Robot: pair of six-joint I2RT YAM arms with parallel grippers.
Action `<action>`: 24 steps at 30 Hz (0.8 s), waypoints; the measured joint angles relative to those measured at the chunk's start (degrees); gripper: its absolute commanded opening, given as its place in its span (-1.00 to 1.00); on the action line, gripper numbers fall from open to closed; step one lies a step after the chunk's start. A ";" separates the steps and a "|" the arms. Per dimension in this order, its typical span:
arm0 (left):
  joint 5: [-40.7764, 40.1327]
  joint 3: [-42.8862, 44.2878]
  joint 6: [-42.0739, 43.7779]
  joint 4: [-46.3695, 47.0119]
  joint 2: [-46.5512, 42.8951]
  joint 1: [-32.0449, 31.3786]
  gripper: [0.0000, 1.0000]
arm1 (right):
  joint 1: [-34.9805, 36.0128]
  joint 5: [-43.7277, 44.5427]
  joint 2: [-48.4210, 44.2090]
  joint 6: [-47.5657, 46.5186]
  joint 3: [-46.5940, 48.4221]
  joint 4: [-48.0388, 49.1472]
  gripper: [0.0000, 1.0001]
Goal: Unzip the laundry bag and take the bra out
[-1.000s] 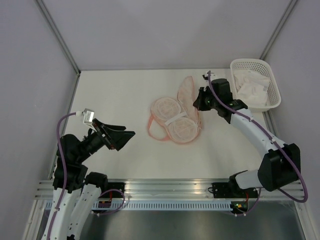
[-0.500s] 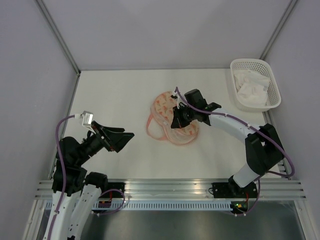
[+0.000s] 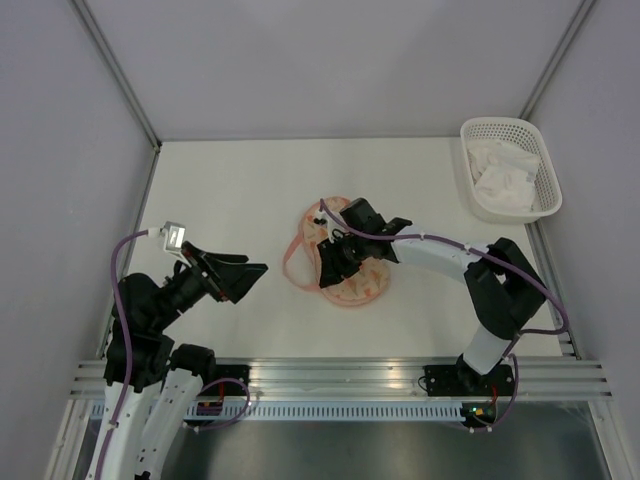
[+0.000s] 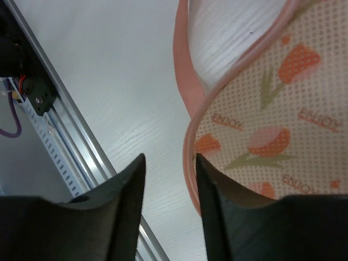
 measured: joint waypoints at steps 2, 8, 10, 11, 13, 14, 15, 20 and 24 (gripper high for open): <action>-0.13 0.00 0.00 -0.02 0.00 0.00 0.99 | 1.25 -0.61 0.79 1.64 0.04 1.14 0.73; -0.44 0.44 0.02 -0.48 0.00 0.00 0.99 | 1.18 -1.92 -0.98 5.95 0.15 7.34 0.96; -0.70 0.74 0.04 -0.81 0.00 0.00 0.99 | 0.85 -0.59 -3.10 6.58 0.26 7.61 0.96; -0.96 0.87 0.07 -1.03 0.00 0.00 0.99 | 0.61 0.63 -4.79 6.78 0.26 7.39 0.96; -1.68 0.98 0.15 -1.38 0.00 0.00 0.99 | -0.15 4.15 -9.11 6.80 0.26 6.91 0.96; -1.95 0.98 0.22 -1.60 0.00 0.00 0.99 | -0.59 6.25 -11.54 6.80 0.26 6.40 0.96; -2.10 0.96 0.22 -1.73 0.04 0.00 0.99 | -0.98 8.44 -13.79 6.75 0.26 5.86 0.96; -3.72 0.04 0.24 -1.70 0.83 0.00 0.99 | -2.38 20.87 -26.29 6.97 -1.11 2.45 0.96; -5.03 -1.18 0.24 -2.38 3.13 0.00 0.99 | -2.32 28.61 -37.46 7.87 -4.74 -1.51 0.96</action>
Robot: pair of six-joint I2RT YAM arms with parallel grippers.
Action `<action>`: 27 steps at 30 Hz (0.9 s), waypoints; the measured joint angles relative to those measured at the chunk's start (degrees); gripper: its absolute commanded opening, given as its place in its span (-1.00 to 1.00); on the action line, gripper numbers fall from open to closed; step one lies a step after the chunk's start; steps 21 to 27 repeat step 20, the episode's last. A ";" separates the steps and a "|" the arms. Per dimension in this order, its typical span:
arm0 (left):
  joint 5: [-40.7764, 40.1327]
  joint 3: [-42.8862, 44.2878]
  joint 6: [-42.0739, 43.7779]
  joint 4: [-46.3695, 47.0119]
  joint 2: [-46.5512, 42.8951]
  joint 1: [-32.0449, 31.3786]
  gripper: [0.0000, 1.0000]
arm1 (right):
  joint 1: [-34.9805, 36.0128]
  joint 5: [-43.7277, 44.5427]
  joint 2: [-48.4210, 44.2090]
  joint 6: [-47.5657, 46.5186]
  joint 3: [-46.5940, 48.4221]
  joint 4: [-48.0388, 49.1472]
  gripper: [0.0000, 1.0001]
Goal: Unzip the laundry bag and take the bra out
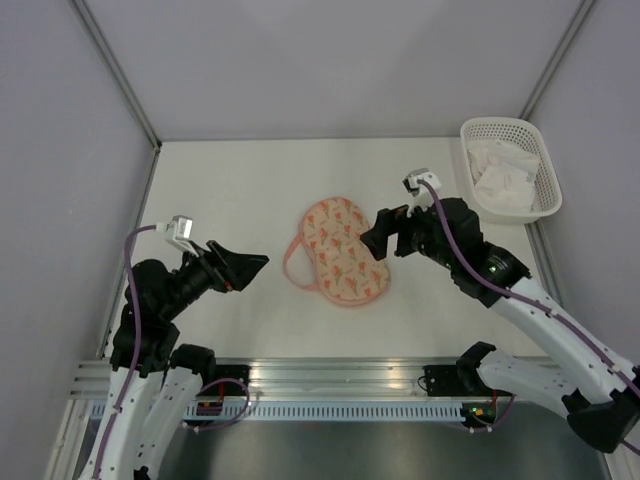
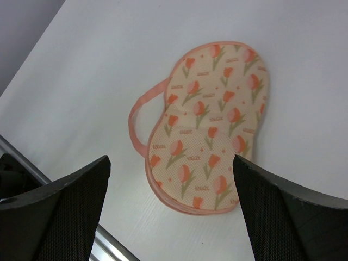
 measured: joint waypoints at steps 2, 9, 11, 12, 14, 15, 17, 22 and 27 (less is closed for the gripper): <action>-0.28 0.00 0.00 -0.44 1.49 0.00 0.99 | 0.00 2.62 -5.38 0.44 -1.25 -1.99 0.96; -0.28 -0.02 -0.04 -0.33 2.78 0.00 0.99 | 0.00 7.93 -14.51 2.64 -3.13 -6.88 0.96; -0.24 -0.09 -0.04 -0.17 2.62 0.00 0.99 | 0.00 8.63 -15.06 3.19 -4.42 -7.91 0.96; -0.22 -0.22 -0.04 -0.13 2.49 0.00 0.99 | 0.00 8.87 -15.06 3.41 -5.03 -8.52 0.96; -0.20 -0.46 -0.04 -0.13 2.25 0.00 0.99 | 0.00 9.07 -15.26 3.78 -6.21 -9.42 0.96; -0.20 -0.52 -0.04 -0.15 2.23 0.00 0.99 | 0.00 9.11 -15.50 3.96 -6.60 -9.64 0.96; -0.20 -0.55 -0.04 -0.13 2.23 0.00 0.99 | 0.00 9.11 -16.22 4.33 -6.97 -9.75 0.96; -0.13 -0.55 -0.04 -0.11 2.23 0.00 0.99 | 0.00 8.87 -17.25 4.63 -6.99 -9.51 0.96; -0.13 -0.55 -0.04 -0.11 2.23 0.00 0.99 | 0.00 8.87 -17.25 4.63 -6.99 -9.51 0.96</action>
